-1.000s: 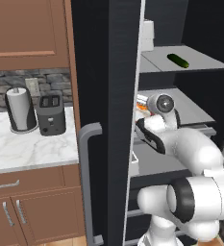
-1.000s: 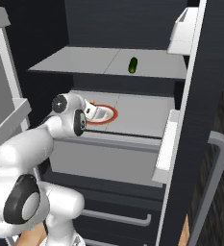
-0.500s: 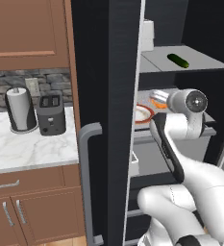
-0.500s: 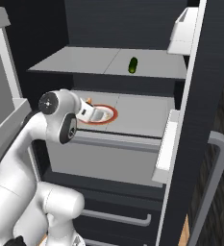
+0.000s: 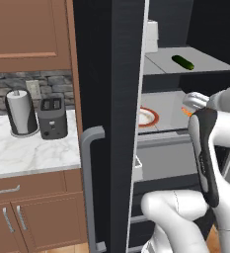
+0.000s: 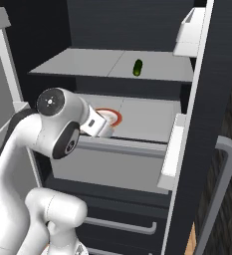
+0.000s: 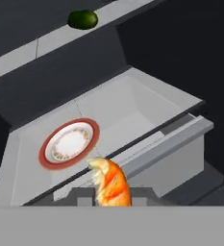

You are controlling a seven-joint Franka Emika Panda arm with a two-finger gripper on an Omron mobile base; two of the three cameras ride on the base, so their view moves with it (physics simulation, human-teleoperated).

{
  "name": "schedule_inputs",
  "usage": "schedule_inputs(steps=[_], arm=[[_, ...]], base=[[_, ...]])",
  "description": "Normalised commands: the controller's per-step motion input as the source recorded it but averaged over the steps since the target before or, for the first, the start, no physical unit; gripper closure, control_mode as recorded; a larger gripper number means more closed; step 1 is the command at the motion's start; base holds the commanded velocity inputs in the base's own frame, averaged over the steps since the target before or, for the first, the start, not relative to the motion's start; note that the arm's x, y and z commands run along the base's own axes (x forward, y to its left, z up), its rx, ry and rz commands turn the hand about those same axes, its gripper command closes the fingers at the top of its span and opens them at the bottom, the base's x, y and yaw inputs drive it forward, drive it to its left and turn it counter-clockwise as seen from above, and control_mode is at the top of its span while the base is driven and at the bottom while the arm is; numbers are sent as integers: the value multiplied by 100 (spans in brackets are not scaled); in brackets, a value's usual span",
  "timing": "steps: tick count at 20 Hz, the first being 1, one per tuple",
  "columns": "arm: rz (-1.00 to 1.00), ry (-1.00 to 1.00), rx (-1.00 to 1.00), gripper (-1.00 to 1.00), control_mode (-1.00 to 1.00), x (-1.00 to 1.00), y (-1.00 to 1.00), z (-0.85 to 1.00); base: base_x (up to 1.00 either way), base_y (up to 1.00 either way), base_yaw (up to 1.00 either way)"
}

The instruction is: Retrieve the shrimp from the fridge and place it on the cutting board.

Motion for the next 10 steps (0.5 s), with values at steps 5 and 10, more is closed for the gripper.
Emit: schedule_inputs(steps=[5, 10], arm=[[0, 27, 0, 100, -100, -94, -3, 26], [0, 5, 0, 100, -100, -16, 0, 3]], base=[[0, 0, 0], [0, 0, 0]])
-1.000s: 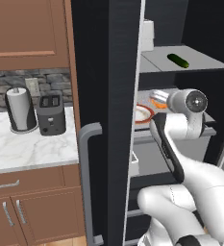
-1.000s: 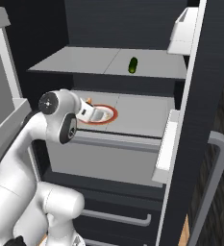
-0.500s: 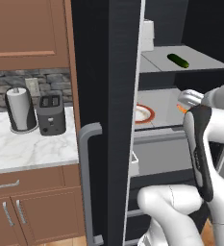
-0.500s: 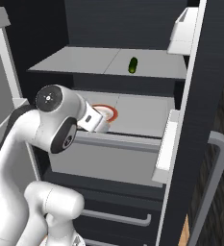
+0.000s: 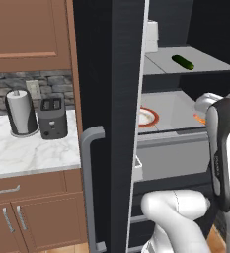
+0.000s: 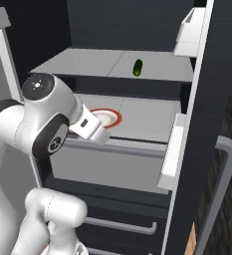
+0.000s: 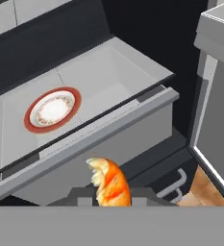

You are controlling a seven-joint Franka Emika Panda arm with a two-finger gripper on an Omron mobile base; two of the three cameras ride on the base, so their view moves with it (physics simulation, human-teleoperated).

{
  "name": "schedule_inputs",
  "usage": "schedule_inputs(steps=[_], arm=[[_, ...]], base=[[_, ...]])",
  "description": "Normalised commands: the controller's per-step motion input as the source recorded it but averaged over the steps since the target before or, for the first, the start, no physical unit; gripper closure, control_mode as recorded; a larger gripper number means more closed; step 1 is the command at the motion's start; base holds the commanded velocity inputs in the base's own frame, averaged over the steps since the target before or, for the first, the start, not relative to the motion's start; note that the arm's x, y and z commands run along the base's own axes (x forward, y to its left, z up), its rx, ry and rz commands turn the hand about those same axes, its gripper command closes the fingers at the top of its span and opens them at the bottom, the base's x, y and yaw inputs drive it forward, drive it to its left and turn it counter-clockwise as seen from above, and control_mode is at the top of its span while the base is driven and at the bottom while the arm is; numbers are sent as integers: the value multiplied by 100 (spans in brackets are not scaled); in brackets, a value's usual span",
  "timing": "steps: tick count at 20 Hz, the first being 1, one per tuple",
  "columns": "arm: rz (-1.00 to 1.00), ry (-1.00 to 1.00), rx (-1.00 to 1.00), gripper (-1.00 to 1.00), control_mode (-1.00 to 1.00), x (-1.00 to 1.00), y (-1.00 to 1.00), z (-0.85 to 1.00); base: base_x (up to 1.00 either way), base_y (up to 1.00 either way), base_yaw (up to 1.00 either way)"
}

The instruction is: Retrieve the shrimp from the fridge and place it on the cutting board.

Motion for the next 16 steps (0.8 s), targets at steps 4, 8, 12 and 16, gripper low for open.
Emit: schedule_inputs(steps=[4, 8, 12, 16], arm=[[0, 2, 0, 100, 100, -16, 0, -4], [0, 0, 0, 100, 100, 0, 0, 0], [0, 0, 0, 100, 100, 0, 0, 0], [0, 0, 0, 100, 100, 0, 0, 0]], base=[[-48, 0, 0], [-100, 0, 0], [-91, 31, 0], [-58, 91, 0]])
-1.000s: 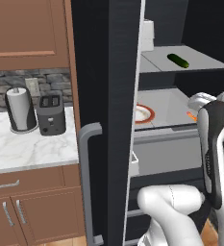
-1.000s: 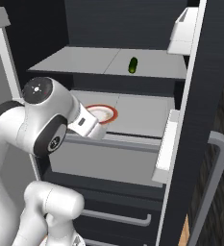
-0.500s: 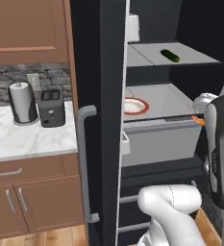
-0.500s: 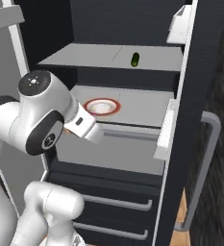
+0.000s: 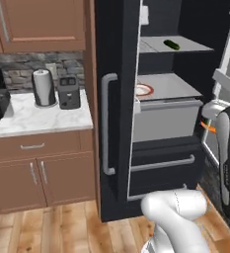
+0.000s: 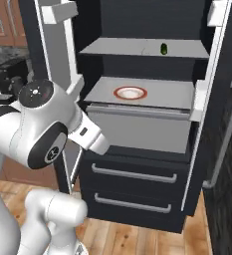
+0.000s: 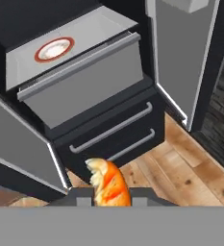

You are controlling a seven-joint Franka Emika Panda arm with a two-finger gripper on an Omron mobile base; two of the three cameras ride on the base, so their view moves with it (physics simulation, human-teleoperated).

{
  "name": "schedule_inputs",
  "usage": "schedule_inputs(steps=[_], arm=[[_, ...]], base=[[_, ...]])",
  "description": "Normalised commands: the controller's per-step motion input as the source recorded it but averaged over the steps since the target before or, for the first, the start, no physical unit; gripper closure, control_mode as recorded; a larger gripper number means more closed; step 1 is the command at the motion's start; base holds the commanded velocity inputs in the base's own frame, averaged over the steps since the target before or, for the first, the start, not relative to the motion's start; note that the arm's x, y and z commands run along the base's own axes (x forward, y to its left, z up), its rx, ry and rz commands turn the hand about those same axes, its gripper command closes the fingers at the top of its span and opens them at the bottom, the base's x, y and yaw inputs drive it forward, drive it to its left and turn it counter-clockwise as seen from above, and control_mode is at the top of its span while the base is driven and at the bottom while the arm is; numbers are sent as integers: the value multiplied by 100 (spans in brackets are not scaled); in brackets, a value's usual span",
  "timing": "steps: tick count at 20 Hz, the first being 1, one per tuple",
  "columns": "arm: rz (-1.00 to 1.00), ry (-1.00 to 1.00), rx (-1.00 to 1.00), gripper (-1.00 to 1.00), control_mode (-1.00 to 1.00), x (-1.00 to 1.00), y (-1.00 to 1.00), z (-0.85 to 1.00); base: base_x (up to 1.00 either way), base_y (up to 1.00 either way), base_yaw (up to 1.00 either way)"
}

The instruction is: Retrieve the shrimp from the fridge and place it on the cutting board.

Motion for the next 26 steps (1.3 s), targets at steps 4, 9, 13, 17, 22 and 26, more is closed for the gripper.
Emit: schedule_inputs(steps=[4, 9, 13, 17, 22, 26], arm=[[0, 0, 0, 100, 100, 0, 0, 0], [0, 0, 0, 100, 100, 0, 0, 0], [0, 0, 0, 100, 100, 0, 0, 0], [0, 0, 0, 100, 100, 0, 0, 0], [0, 0, 0, 100, 100, 0, 0, 0], [0, 0, 0, 100, 100, 0, 0, 0]], base=[[-35, 100, 0], [-68, 100, -7], [-81, 100, -10], [-12, 100, 0], [3, 100, 0], [12, 100, 0]])
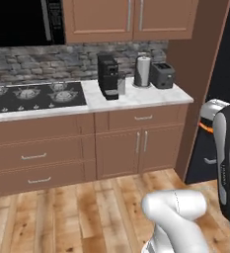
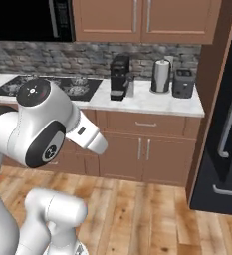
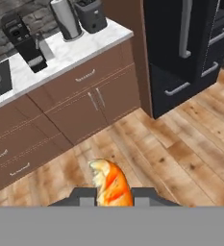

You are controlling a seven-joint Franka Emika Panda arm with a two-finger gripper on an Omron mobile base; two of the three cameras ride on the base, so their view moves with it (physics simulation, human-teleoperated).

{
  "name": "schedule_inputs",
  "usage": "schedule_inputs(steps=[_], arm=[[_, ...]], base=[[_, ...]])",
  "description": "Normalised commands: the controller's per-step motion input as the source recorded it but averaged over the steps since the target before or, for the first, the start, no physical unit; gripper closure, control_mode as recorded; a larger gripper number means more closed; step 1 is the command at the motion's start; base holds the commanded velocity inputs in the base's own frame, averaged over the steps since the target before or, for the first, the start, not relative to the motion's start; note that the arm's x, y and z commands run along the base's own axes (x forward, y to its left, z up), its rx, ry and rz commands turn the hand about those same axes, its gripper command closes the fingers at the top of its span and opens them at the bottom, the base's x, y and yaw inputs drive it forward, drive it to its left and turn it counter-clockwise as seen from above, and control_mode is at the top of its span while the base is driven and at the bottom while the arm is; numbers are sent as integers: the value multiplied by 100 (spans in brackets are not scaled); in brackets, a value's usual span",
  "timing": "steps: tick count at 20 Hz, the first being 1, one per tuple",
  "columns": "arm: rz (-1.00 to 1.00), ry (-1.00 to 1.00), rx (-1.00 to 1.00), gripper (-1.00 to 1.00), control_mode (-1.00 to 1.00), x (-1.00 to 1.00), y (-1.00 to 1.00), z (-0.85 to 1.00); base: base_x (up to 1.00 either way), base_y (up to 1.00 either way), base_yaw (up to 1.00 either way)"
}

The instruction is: Retrieve the shrimp from the fridge and place it on the cutting board.

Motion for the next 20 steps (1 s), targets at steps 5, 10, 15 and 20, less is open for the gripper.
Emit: schedule_inputs(steps=[5, 10, 15, 20], arm=[[0, 0, 0, 100, 100, 0, 0, 0], [0, 0, 0, 100, 100, 0, 0, 0], [0, 0, 0, 100, 100, 0, 0, 0], [0, 0, 0, 100, 100, 0, 0, 0]], base=[[23, 100, 0], [53, 100, 0], [100, 100, 0], [100, 100, 0]])
